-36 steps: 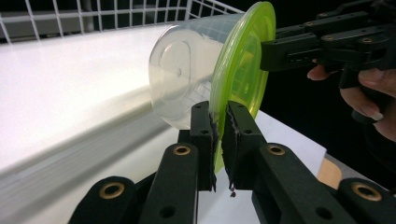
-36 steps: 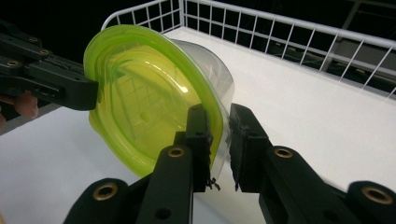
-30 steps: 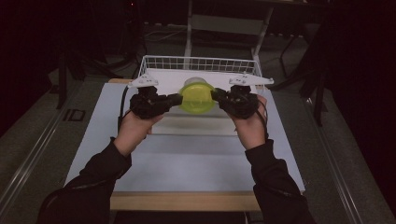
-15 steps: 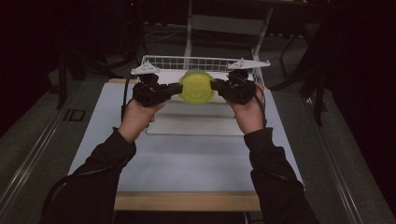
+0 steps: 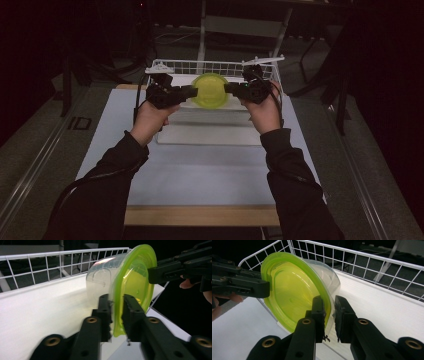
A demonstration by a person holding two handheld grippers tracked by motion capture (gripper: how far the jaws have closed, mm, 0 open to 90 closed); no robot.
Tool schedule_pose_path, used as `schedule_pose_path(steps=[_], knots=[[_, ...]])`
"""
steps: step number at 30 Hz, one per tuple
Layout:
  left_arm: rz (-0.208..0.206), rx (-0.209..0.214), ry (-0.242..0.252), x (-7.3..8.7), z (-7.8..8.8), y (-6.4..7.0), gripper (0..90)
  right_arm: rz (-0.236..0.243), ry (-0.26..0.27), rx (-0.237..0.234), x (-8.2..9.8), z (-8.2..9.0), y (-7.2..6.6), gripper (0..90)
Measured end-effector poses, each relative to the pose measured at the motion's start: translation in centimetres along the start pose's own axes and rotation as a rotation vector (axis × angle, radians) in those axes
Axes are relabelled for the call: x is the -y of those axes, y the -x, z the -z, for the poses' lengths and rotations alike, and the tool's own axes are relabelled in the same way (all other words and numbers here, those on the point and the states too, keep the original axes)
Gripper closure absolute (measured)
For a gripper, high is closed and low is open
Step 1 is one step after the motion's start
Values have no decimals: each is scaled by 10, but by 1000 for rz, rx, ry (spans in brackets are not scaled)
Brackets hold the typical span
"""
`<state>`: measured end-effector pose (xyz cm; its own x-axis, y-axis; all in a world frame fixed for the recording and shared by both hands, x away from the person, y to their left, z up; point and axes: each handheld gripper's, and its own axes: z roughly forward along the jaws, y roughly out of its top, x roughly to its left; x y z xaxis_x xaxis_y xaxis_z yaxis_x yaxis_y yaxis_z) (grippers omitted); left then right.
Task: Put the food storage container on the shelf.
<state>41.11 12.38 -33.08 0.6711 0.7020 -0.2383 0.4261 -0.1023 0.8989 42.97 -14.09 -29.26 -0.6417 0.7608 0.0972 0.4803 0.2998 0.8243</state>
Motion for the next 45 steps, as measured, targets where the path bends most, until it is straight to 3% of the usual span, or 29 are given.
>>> schedule_pose_path(steps=[9, 10, 12, 13, 19, 28, 30, 32, 33, 37, 41, 45], knots=[[-13, -16, -7, -10, -9, 0, 708, -16, -37, -14, -10, 0, 9, 794], [-10, -18, -4, -10, -10, 0, 698, -43, -56, -32, -12, -1, 14, 795], [-10, -17, -1, -11, -12, 0, 655, -46, -59, -37, -12, -2, 16, 796], [-8, -18, 3, -11, -12, -1, 655, -84, -68, -74, -12, -4, 21, 797], [-4, -33, 1, -14, -18, -2, 653, -88, -97, -68, -13, -11, 28, 795], [-5, -67, -11, -18, -28, -8, 653, -81, -154, -41, -28, -18, 32, 786], [4, -70, 0, -18, -29, -9, 653, -111, -171, -46, -33, -21, 35, 791], [0, -73, 3, -19, -28, -8, 653, -111, -171, -46, -33, -21, 35, 791], [-3, -73, 4, -20, -26, -9, 645, -135, -185, -89, -35, -21, 37, 796], [-1, -64, 13, -21, -23, -9, 643, -153, -198, -121, -36, -18, 39, 799], [-12, -75, 10, -22, -26, -7, 628, -160, -223, -121, -38, -17, 39, 798], [-6, -75, 22, -22, -30, -6, 611, -224, -242, -142, -38, -21, 45, 795]])
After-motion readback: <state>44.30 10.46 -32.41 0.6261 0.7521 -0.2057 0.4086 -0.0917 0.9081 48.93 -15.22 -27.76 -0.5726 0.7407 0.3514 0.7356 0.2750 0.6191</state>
